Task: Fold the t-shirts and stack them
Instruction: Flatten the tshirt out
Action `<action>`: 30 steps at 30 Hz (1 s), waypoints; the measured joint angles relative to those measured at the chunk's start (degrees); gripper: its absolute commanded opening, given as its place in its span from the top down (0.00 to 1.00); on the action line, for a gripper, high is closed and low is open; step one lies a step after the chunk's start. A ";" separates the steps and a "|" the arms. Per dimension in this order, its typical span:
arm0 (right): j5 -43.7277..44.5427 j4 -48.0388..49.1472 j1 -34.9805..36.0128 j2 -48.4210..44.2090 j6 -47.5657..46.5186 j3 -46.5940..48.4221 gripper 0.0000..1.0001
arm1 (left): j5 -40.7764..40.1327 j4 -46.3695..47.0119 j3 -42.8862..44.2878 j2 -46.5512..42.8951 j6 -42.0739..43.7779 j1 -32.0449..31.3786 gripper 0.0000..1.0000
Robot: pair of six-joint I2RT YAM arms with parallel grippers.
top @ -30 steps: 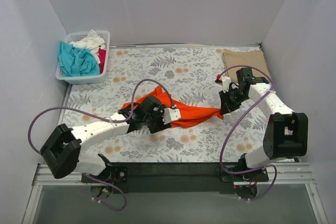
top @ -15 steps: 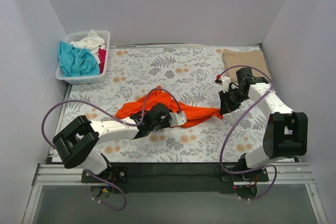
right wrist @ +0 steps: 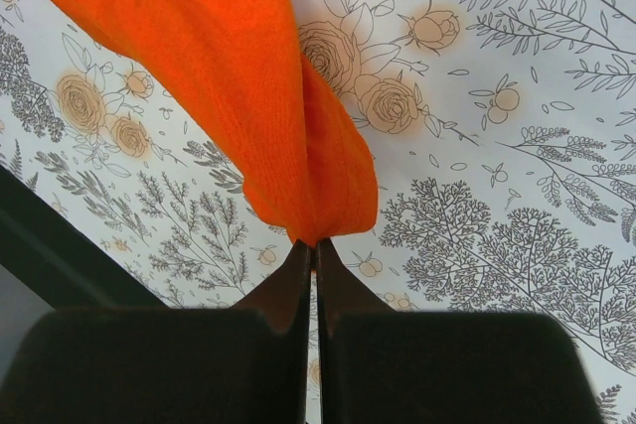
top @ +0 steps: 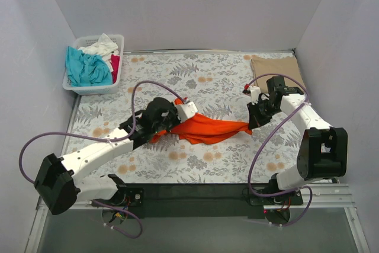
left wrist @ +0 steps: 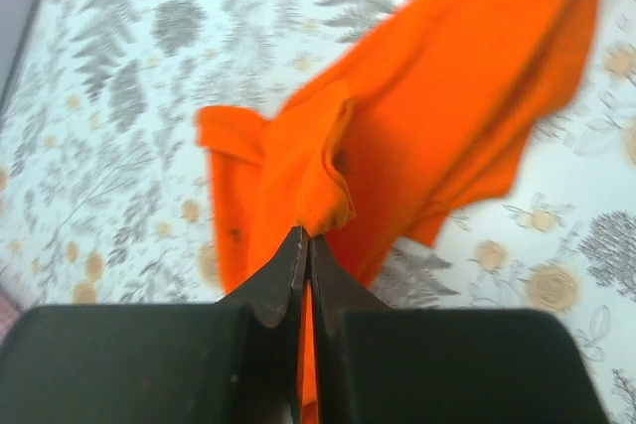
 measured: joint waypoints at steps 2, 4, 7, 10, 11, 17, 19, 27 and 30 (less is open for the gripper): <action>0.55 -0.09 0.00 -0.50 -0.02 0.04 0.99 | 1.66 -2.67 2.89 -1.62 -1.95 3.87 1.00; 1.38 -0.66 -0.02 -1.29 -0.11 0.52 0.99 | 3.45 -5.09 6.40 -2.86 -4.48 9.03 1.00; 2.80 -2.03 -0.35 -3.48 -0.44 2.99 0.99 | 5.77 -8.59 11.85 -4.44 -8.07 16.59 1.00; 4.48 -2.95 -0.85 -5.97 -0.92 7.08 0.99 | 7.48 -10.93 16.57 -6.80 -11.76 22.60 1.00; 5.01 -3.23 -1.01 -6.80 -1.14 8.66 0.99 | 7.82 -11.39 17.84 -7.85 -12.96 23.98 1.00; 9.70 -4.63 -1.27 -10.71 -2.91 16.37 0.99 | 6.25 -13.00 26.62 -13.20 -19.19 27.78 1.00; 11.39 -5.05 -1.38 -11.32 -3.93 18.40 0.99 | 4.28 -13.33 29.51 -13.97 -20.79 27.93 1.00; 18.08 -7.80 -1.62 -16.92 -8.50 19.26 0.99 | -0.46 -18.05 33.81 -18.71 -23.15 30.64 1.00; 19.96 -7.98 -1.62 -18.60 -9.31 19.54 0.99 | -1.66 -18.47 33.81 -20.48 -22.38 30.67 1.00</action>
